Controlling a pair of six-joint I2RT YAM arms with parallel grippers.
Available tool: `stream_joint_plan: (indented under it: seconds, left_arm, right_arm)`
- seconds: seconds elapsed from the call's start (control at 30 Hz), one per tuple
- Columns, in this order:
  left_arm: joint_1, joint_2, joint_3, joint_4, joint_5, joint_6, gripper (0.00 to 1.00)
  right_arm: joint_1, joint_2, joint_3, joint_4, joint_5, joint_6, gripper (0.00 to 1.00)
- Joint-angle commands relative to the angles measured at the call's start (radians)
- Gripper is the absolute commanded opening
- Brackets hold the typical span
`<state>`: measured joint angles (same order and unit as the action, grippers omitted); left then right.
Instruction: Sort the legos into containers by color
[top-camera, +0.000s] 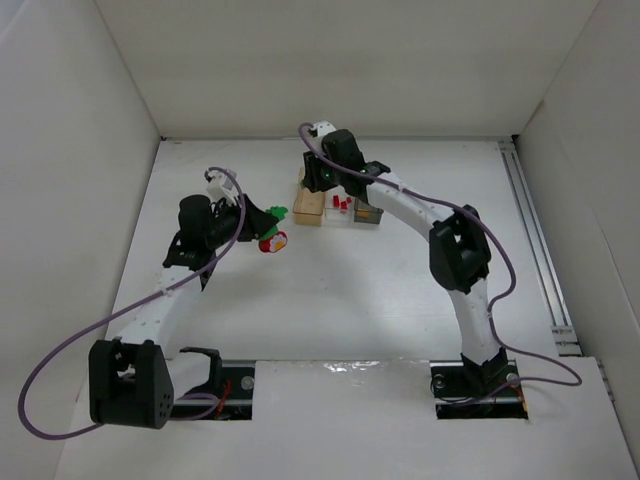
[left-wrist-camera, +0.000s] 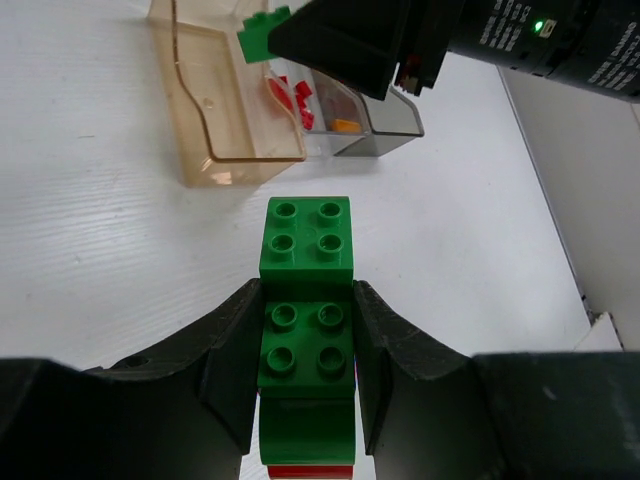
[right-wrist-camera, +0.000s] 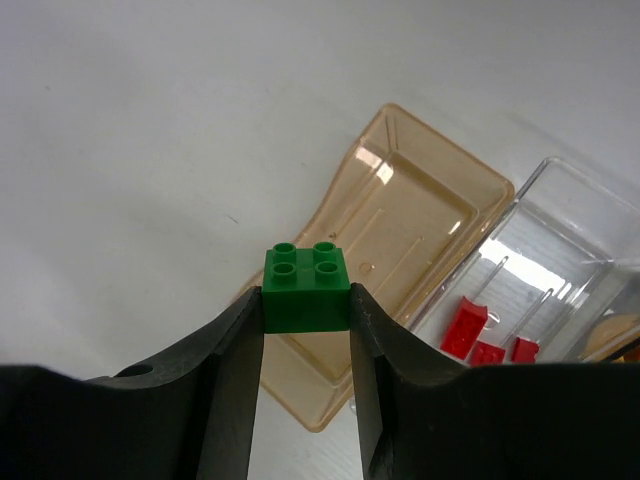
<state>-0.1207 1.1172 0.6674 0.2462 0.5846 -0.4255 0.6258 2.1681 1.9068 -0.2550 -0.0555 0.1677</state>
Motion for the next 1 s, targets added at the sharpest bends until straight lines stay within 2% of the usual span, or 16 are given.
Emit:
stream_joint_plan:
  seconds: [0.0, 0.1, 0.17, 0.2, 0.23, 0.3, 0.37, 0.5, 0.53, 0.6, 0.63, 0.67, 0.77, 0.83, 0.97]
  left_arm:
    - [0.027, -0.030, 0.008, -0.027, -0.006, 0.043, 0.00]
    - [0.027, -0.039, 0.008, -0.036, 0.007, 0.044, 0.00]
    - [0.027, -0.039, 0.008, -0.027, 0.032, 0.044, 0.00]
    - [0.027, -0.039, 0.008, -0.012, 0.044, 0.053, 0.00]
    - [0.027, -0.039, -0.002, -0.012, 0.055, 0.053, 0.00]
    - [0.027, -0.030, -0.002, 0.005, 0.110, 0.082, 0.00]
    - [0.036, -0.017, 0.007, 0.005, 0.159, 0.097, 0.00]
    - [0.055, 0.024, 0.018, 0.063, 0.311, 0.097, 0.00]
    - [0.064, 0.039, 0.027, 0.064, 0.345, 0.097, 0.00]
    - [0.075, 0.062, 0.028, 0.099, 0.418, 0.128, 0.00]
    - [0.090, 0.073, 0.041, 0.122, 0.507, 0.143, 0.00]
    - [0.090, 0.087, 0.041, 0.122, 0.547, 0.155, 0.00]
    - [0.115, 0.164, 0.096, 0.111, 0.708, 0.220, 0.00]
    - [0.115, 0.205, 0.150, 0.065, 0.768, 0.261, 0.00]
    - [0.090, 0.274, 0.266, -0.218, 0.781, 0.514, 0.00]
  right_arm:
    - [-0.009, 0.019, 0.063, -0.018, -0.017, -0.019, 0.01]
    - [-0.018, 0.032, 0.049, -0.018, -0.017, -0.010, 0.02]
    - [-0.018, 0.032, 0.038, -0.018, -0.017, -0.010, 0.20]
    - [-0.027, 0.032, 0.038, -0.018, -0.053, -0.010, 0.32]
    - [-0.028, 0.032, 0.026, -0.018, -0.081, -0.023, 0.59]
    - [-0.041, 0.021, 0.014, 0.009, -0.201, -0.034, 0.75]
    - [-0.052, -0.010, -0.015, 0.031, -0.266, -0.056, 0.85]
    - [-0.098, -0.050, -0.031, 0.040, -0.423, -0.086, 0.84]
    - [-0.142, -0.065, -0.043, 0.062, -0.592, -0.100, 0.82]
    - [-0.198, -0.109, -0.093, 0.089, -0.764, -0.117, 0.77]
    - [-0.225, -0.119, -0.109, 0.112, -0.850, -0.117, 0.77]
    - [-0.282, -0.119, -0.118, 0.112, -1.039, -0.117, 0.77]
    - [-0.348, -0.143, -0.146, 0.112, -1.322, -0.117, 0.77]
    - [-0.357, -0.177, -0.175, 0.102, -1.380, -0.117, 0.77]
    - [-0.309, -0.249, -0.247, 0.093, -1.345, -0.126, 0.82]
